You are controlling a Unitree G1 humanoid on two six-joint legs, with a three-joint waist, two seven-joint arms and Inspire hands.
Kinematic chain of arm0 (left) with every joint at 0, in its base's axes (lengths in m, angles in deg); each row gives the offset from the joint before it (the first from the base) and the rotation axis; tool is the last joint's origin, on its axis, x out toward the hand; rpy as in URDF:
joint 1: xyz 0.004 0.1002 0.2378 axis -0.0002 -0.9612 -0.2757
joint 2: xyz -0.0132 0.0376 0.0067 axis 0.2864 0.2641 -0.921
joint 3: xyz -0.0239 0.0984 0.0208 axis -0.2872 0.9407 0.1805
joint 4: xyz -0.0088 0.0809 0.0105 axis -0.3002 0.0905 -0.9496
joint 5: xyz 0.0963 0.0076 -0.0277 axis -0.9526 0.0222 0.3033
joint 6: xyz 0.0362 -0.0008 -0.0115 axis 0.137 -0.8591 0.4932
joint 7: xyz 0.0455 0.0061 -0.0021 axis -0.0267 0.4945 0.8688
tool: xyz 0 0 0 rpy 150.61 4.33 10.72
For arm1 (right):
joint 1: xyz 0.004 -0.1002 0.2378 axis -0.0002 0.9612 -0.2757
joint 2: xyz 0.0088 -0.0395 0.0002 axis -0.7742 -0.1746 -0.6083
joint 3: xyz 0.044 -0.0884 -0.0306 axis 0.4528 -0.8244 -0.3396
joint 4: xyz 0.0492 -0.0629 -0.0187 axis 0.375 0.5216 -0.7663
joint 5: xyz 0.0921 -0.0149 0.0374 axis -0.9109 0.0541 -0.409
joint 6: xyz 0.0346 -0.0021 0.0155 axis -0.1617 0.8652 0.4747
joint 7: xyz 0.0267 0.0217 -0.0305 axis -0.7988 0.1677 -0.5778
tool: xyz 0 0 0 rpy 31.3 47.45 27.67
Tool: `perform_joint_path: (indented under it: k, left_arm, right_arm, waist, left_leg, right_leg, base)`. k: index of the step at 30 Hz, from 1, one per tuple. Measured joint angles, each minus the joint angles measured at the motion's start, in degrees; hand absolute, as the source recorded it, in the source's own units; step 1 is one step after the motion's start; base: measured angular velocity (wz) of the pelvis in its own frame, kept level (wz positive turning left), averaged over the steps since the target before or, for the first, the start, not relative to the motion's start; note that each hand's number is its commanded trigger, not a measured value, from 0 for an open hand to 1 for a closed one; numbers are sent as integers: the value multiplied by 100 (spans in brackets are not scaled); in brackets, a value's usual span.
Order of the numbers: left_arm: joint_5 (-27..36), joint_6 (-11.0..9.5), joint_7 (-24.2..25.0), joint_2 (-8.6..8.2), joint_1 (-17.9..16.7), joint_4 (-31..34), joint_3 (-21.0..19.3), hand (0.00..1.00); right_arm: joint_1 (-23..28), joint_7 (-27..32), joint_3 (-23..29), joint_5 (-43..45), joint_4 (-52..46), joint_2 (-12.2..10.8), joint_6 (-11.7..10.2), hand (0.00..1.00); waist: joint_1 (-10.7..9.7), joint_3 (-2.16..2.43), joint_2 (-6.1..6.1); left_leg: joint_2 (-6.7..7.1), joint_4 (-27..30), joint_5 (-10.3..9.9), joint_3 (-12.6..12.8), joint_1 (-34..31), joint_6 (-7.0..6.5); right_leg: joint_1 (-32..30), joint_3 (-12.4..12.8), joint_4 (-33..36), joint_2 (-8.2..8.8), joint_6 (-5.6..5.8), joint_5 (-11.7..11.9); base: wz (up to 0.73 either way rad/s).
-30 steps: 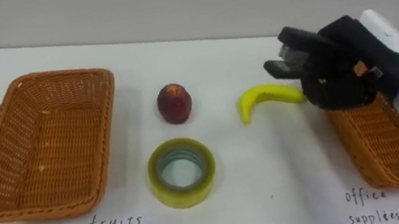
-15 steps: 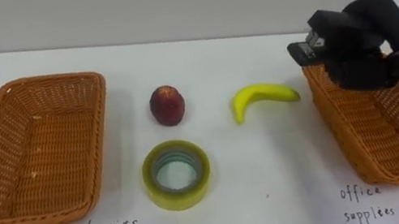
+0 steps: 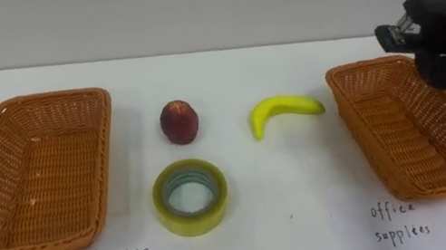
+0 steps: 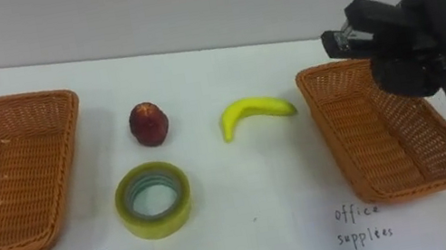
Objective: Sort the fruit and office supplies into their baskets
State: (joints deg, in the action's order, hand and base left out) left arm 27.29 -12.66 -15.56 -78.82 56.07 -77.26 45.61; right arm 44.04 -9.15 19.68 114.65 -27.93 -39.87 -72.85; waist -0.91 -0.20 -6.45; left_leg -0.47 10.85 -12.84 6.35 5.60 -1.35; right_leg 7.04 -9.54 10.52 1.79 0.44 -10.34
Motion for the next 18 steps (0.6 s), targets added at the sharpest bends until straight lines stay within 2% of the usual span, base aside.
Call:
perform_joint_path:
  k: [7,18]
  left_arm:
    - [22,21,32,28,-1,-5,-5,0]
    - [21,14,40,28,-13,-9,-9,0]
  right_arm:
    - [92,39,6,-357,495,0,5,100]
    - [91,41,9,-521,651,1,-2,100]
  waist:
    - [-91,22,-18]
    - [-76,32,-28]
  left_leg:
    - [-6,-5,2,68,-5,-3]
    - [3,-31,2,116,2,-3]
  right_leg:
    - [-32,19,9,11,0,0]
    - [-49,16,8,9,0,0]
  base:
    - [-4]
    - [0]
